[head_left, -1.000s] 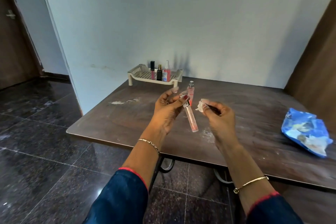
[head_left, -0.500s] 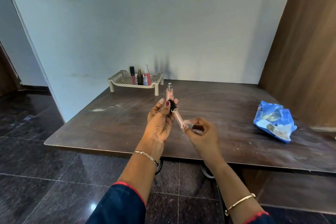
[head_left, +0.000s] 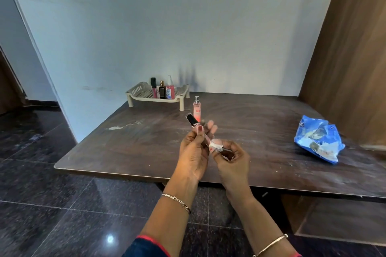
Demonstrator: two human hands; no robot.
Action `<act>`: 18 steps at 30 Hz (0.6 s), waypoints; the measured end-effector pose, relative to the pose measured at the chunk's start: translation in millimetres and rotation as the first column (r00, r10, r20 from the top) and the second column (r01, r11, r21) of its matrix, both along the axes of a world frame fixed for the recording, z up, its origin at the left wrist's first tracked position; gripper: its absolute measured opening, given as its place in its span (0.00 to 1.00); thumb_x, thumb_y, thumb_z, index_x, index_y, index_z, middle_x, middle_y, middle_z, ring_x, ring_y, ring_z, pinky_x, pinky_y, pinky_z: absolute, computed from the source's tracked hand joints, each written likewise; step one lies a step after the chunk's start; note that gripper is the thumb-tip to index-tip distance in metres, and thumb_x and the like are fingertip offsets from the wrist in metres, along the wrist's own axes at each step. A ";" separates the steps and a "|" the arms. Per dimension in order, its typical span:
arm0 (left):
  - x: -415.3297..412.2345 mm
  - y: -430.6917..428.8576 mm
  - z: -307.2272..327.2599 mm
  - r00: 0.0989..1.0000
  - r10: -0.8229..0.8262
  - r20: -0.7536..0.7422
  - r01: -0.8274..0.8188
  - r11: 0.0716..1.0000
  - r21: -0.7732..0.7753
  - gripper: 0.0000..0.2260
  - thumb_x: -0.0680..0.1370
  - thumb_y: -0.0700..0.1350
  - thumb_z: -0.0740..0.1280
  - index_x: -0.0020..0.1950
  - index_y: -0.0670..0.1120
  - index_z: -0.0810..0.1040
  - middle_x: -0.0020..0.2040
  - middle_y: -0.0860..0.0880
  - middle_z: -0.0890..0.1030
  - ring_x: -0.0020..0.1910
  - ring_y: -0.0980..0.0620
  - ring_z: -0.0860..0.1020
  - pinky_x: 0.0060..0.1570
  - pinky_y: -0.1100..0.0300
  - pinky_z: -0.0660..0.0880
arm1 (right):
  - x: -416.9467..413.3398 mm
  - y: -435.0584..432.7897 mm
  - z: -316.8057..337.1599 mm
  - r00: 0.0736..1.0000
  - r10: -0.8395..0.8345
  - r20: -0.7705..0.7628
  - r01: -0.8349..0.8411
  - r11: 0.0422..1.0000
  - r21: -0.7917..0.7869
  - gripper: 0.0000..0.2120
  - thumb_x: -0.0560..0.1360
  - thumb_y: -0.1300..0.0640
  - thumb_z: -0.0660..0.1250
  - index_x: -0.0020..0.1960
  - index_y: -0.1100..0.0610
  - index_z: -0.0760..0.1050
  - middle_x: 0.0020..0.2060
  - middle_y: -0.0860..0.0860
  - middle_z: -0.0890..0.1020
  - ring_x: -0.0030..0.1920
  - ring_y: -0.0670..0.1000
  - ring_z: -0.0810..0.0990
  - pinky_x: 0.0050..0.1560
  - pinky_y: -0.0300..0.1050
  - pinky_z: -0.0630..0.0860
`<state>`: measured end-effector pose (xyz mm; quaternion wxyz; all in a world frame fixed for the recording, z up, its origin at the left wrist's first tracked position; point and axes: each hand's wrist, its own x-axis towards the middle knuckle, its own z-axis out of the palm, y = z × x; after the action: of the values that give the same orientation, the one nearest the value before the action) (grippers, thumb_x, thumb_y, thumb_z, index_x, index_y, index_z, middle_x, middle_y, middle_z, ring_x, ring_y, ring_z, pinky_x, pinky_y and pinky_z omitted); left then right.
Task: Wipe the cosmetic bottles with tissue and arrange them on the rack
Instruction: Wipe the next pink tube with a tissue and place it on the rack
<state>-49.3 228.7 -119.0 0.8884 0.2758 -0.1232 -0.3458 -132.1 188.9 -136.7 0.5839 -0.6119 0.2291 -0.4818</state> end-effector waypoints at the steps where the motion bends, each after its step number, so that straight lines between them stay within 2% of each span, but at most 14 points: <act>1: -2.8 -0.1 -1.0 1.000 0.005 -0.010 -0.005 1.000 0.014 0.10 0.79 0.38 0.60 0.58 0.38 0.76 0.51 0.43 0.83 0.49 0.50 0.83 0.60 0.55 0.73 | 0.3 0.0 -2.1 0.999 -0.037 -0.017 0.036 0.998 -0.045 0.14 0.68 0.70 0.73 0.42 0.51 0.80 0.37 0.48 0.84 0.41 0.46 0.83 0.44 0.38 0.78; 3: -6.7 0.1 -0.3 0.999 0.022 -0.039 -0.022 1.000 0.003 0.08 0.79 0.38 0.60 0.53 0.41 0.77 0.49 0.44 0.84 0.49 0.50 0.83 0.59 0.56 0.73 | -1.7 2.4 -4.3 0.993 -0.110 -0.045 0.101 0.981 -0.168 0.16 0.68 0.68 0.73 0.39 0.46 0.78 0.36 0.46 0.83 0.39 0.44 0.81 0.43 0.36 0.77; 5: -10.0 -0.3 -0.2 0.996 0.041 -0.073 -0.043 0.999 -0.027 0.07 0.79 0.39 0.60 0.51 0.42 0.77 0.49 0.45 0.84 0.49 0.51 0.83 0.57 0.56 0.75 | -3.8 5.6 -4.4 0.982 -0.182 -0.046 0.166 0.957 -0.237 0.16 0.68 0.68 0.73 0.37 0.46 0.77 0.33 0.44 0.81 0.36 0.41 0.80 0.39 0.31 0.75; 7: -14.9 -1.4 -1.7 0.994 0.070 -0.082 -0.074 0.996 -0.048 0.05 0.79 0.38 0.61 0.50 0.43 0.76 0.48 0.45 0.84 0.49 0.50 0.83 0.54 0.56 0.76 | -1.5 6.2 -3.9 0.976 -0.218 -0.009 0.215 0.967 -0.138 0.16 0.67 0.69 0.73 0.34 0.49 0.76 0.29 0.44 0.80 0.32 0.40 0.78 0.37 0.32 0.75; 9: -19.6 -1.5 -4.7 0.993 0.097 -0.065 -0.101 0.994 -0.053 0.04 0.78 0.37 0.62 0.49 0.44 0.74 0.48 0.44 0.84 0.51 0.50 0.82 0.52 0.56 0.78 | 3.0 3.6 -4.5 0.973 -0.228 0.042 0.224 0.972 0.070 0.14 0.67 0.70 0.73 0.33 0.53 0.76 0.28 0.45 0.78 0.29 0.39 0.75 0.35 0.35 0.74; 12: -20.7 2.2 -9.2 0.992 0.129 -0.014 -0.129 0.991 -0.042 0.06 0.77 0.36 0.63 0.50 0.45 0.71 0.48 0.42 0.84 0.53 0.48 0.81 0.47 0.55 0.80 | 6.3 -3.2 -4.8 0.985 -0.119 0.125 0.075 0.947 0.313 0.06 0.68 0.68 0.74 0.41 0.60 0.79 0.36 0.54 0.82 0.35 0.44 0.79 0.38 0.37 0.77; 15: -12.5 9.3 -12.1 0.975 0.171 0.143 -0.174 0.985 0.008 0.06 0.77 0.34 0.63 0.50 0.44 0.72 0.48 0.42 0.84 0.53 0.48 0.81 0.47 0.56 0.80 | 4.1 -8.3 -4.1 0.996 0.011 0.092 -0.045 0.928 0.370 0.08 0.67 0.67 0.74 0.45 0.64 0.79 0.37 0.56 0.83 0.36 0.47 0.79 0.35 0.34 0.77; 18: -2.8 15.8 -9.0 0.946 0.142 0.293 -0.171 0.983 0.073 0.05 0.78 0.35 0.64 0.52 0.42 0.73 0.51 0.42 0.83 0.50 0.48 0.82 0.48 0.54 0.79 | 1.4 -10.2 2.9 0.995 0.060 0.079 -0.083 0.936 0.341 0.06 0.68 0.66 0.74 0.44 0.62 0.80 0.36 0.54 0.83 0.36 0.47 0.80 0.35 0.34 0.77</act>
<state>-52.1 244.5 -128.0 0.8713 0.3749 -0.2111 -0.2363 -130.7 178.7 -133.8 0.7062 -0.4920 0.2675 -0.4332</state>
